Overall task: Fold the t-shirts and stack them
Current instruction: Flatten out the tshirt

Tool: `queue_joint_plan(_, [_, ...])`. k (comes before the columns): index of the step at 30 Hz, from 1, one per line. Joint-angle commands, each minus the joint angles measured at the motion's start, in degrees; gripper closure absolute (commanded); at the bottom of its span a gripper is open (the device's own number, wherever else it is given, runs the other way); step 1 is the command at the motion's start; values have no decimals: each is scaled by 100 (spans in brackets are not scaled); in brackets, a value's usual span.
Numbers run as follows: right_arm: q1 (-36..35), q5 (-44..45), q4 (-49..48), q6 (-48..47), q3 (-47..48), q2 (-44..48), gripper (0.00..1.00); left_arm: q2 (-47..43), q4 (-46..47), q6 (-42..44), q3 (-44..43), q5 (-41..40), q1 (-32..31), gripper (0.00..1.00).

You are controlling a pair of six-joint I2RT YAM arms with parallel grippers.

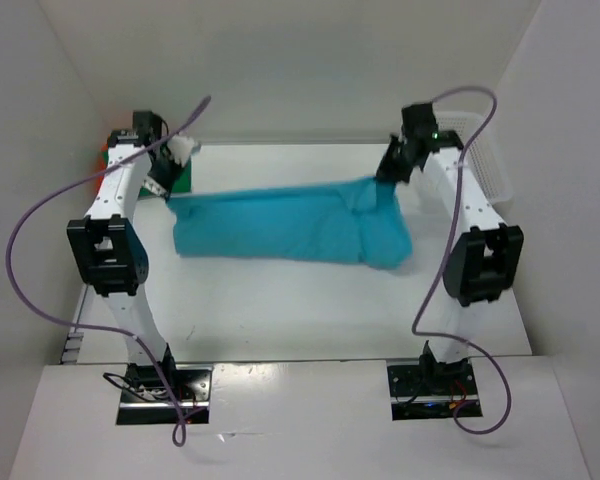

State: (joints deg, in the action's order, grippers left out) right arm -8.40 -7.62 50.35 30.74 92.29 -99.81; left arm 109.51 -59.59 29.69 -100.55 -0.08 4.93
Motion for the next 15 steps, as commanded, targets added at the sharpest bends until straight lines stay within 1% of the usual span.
queue_joint_plan(1, [216,434,149,-315,3148,-679,100,202,-79,-550,-2547,516,34,100])
queue_joint_plan(2, [216,628,429,-314,3746,-785,100,202,78,-604,-2801,570,34,100])
queue_joint_plan(3, [216,952,580,-314,4736,-968,100,-33,193,-605,-2899,570,34,100])
queue_joint_plan(4, [216,1016,686,-314,5006,-970,100,-140,402,-605,-2900,570,34,100])
queue_joint_plan(6, [216,1017,617,-367,4756,-760,100,-439,536,-543,-2401,570,34,100])
queue_joint_plan(8, [164,1017,521,-419,4247,-374,100,-597,598,-404,-1909,570,-18,100])
queue_joint_plan(9, [94,1078,459,-420,3575,-225,100,-746,685,-403,-1350,570,-18,100])
queue_joint_plan(10, [93,1078,389,-420,3194,116,100,-817,738,-333,-1066,509,-18,100])
queue_joint_plan(11, [93,1078,188,-368,2346,311,100,-887,808,-228,-784,509,-18,100])
queue_joint_plan(12, [93,991,29,-237,1859,513,100,-992,809,-175,-529,448,-18,100])
queue_joint_plan(13, [93,903,-111,-174,1402,707,100,-1046,879,-174,13,447,-18,100])
queue_joint_plan(14, [93,824,-243,-87,457,1083,100,-1116,879,-61,279,369,-18,100])
queue_joint_plan(15, [93,728,-532,79,-22,1243,100,-1116,958,18,543,237,-18,100])
